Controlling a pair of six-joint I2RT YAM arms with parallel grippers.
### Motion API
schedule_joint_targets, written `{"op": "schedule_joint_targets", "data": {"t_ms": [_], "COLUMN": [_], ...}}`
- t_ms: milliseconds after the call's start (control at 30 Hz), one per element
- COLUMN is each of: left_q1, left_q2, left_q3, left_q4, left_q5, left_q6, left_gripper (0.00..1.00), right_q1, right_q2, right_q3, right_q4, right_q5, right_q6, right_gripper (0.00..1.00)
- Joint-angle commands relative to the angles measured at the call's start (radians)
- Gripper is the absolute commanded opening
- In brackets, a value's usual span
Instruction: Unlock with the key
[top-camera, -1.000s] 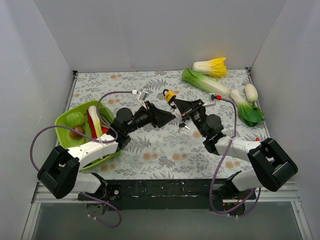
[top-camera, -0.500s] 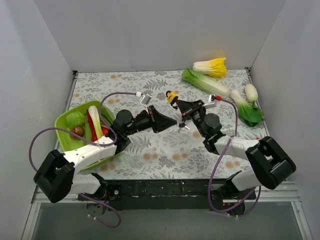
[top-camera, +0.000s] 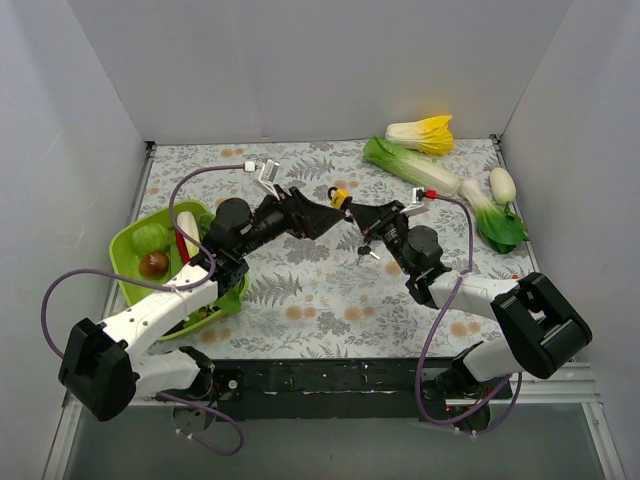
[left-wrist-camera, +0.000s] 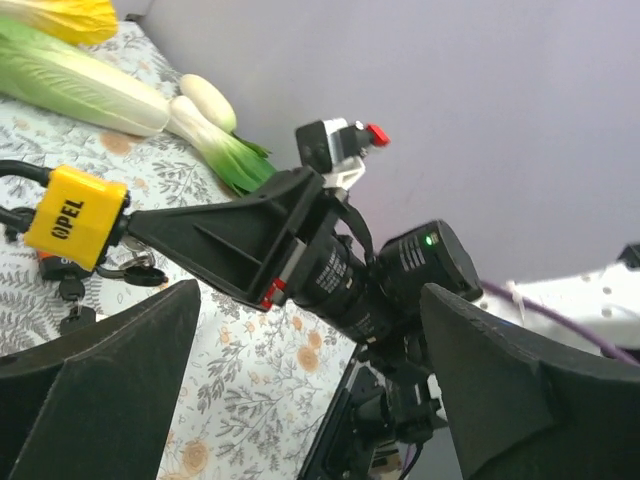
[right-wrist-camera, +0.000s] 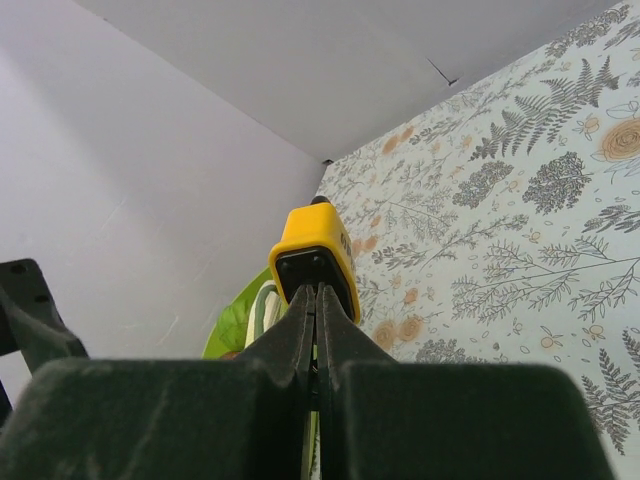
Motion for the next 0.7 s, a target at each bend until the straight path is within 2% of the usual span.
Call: {"op": "schedule_joint_targets", "data": {"t_ms": [0,167,367,667], "left_q1": [0.023,0.026,0.027,0.026], "left_q2": [0.038,0.135,0.159,0.199], "left_q3": [0.087,0.129,0.138,0.13], "left_q4": [-0.217,-0.276,-0.29,-0.257], "left_q5": [-0.074,-0.038,-0.078,-0.157], "left_q6": [-0.117,-0.217,-0.275,-0.322], "left_gripper": [0.92,0.93,0.98,0.98], "right_q1": [0.002,0.01,0.016,0.025], "right_q2": [-0.007,-0.024,-0.056,-0.075], "right_q3": [0.071,0.07,0.03,0.004], "right_q4": [0.069,0.054,0.072,0.104], "right_q5": [-0.068,-0.093,-0.079,-0.084], "right_q6": [-0.1,-0.154,-0.168,-0.175], "right_gripper": [0.01,0.01,0.01,0.01]}}
